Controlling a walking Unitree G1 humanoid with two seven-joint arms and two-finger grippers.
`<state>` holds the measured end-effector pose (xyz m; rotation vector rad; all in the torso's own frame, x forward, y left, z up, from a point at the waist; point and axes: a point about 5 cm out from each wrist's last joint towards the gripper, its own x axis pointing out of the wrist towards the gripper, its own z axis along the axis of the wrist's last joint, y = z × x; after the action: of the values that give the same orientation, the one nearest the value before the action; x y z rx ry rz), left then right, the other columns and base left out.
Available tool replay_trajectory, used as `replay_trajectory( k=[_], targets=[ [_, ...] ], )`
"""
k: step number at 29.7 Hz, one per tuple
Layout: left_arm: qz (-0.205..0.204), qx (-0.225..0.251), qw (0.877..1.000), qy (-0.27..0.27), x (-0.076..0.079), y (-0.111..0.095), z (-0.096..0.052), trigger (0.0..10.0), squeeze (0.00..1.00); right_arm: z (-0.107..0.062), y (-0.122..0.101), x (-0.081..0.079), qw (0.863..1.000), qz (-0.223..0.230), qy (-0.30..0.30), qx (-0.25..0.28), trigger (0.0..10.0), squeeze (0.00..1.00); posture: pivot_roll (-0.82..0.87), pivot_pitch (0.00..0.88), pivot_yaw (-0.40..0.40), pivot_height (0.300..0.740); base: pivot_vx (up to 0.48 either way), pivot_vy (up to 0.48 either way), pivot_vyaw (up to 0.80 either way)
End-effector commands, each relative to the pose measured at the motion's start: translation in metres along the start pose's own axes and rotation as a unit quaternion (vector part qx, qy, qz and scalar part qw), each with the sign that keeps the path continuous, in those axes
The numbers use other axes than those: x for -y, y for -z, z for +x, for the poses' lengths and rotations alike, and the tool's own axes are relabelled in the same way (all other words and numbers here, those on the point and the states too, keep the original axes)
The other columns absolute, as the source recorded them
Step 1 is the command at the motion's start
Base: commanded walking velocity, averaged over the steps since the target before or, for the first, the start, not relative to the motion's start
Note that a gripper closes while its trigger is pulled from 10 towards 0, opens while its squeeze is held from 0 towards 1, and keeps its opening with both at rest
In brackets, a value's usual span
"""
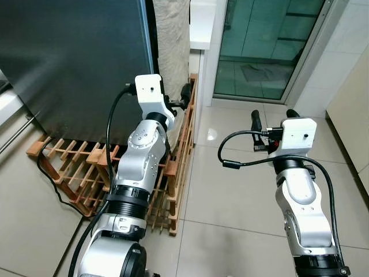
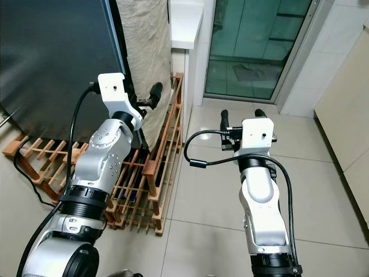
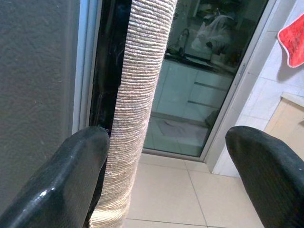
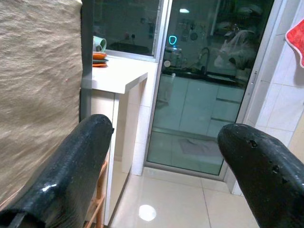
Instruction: Restocking fridge
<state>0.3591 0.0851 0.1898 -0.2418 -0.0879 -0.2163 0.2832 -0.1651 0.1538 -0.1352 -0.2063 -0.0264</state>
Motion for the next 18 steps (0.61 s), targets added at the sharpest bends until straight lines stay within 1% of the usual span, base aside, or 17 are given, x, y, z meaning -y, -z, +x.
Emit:
replay_trajectory(
  k=[1,4,7,13,18],
  targets=[
    [0.006,0.02,1.0,-0.01,-0.004,-0.011,0.002,10.0,0.0,-0.001,-0.005,0.004,1.0,-0.005,0.009,0.009,10.0,0.0,-0.2,0.0,0.045,0.74,0.0,0.0,0.0],
    [0.005,0.027,0.999,-0.018,-0.008,-0.013,0.001,10.0,0.0,-0.001,-0.003,0.003,1.0,-0.005,0.007,0.007,10.0,0.0,-0.19,0.0,0.038,0.74,0.0,0.0,0.0],
    [0.005,0.026,0.999,-0.025,-0.01,-0.011,-0.002,10.0,0.0,0.001,-0.004,0.001,1.0,-0.004,0.003,0.008,10.0,0.0,-0.19,0.0,0.038,0.74,0.0,0.0,0.0],
    [0.005,0.028,0.999,-0.034,-0.012,-0.011,-0.001,10.0,0.0,0.001,-0.003,0.0,1.0,-0.003,0.002,0.007,10.0,0.0,-0.18,0.0,0.033,0.74,0.0,0.0,0.0],
    [0.002,0.033,0.997,-0.069,-0.019,-0.014,0.002,10.0,0.0,0.0,-0.002,-0.001,1.0,-0.002,0.005,0.005,10.0,0.0,-0.18,0.0,0.042,0.74,0.0,0.0,0.0]
  ],
)
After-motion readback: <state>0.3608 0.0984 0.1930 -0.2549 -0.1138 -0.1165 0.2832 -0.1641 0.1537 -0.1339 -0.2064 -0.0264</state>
